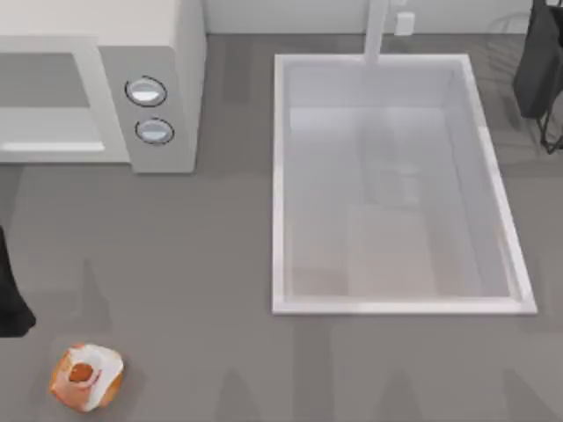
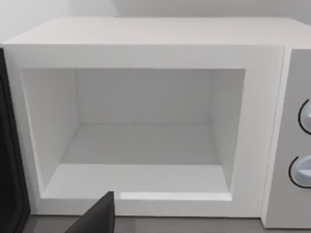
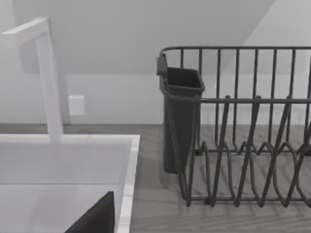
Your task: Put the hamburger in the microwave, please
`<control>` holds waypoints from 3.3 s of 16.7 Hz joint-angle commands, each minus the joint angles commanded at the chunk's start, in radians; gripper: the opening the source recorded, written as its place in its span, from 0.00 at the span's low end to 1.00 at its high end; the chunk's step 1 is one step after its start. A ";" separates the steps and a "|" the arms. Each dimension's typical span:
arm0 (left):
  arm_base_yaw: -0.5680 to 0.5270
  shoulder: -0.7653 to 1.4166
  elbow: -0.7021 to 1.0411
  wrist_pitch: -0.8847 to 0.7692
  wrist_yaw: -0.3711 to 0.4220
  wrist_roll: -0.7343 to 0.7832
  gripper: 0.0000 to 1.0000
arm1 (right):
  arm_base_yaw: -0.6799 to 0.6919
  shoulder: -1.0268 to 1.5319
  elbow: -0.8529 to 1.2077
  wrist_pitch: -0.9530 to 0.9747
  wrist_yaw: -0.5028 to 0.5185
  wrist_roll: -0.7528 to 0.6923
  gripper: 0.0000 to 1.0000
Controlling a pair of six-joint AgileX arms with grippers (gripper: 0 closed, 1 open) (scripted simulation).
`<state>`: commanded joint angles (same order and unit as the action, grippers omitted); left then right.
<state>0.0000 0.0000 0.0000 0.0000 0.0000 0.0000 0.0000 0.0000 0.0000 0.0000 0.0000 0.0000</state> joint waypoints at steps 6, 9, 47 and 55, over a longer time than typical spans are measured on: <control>-0.048 0.109 0.095 -0.098 0.000 0.011 1.00 | 0.000 0.000 0.000 0.000 0.000 0.000 1.00; -0.105 0.300 0.228 -0.249 0.001 0.023 1.00 | 0.000 0.000 0.000 0.000 0.000 0.000 1.00; -0.354 1.637 0.644 -0.570 0.001 0.081 0.85 | 0.000 0.000 0.000 0.000 0.000 0.000 1.00; -0.354 1.637 0.644 -0.570 0.001 0.081 0.25 | 0.000 0.000 0.000 0.000 0.000 0.000 1.00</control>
<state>-0.3540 1.6373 0.6439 -0.5697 0.0009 0.0815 0.0000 0.0000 0.0000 0.0000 0.0000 0.0000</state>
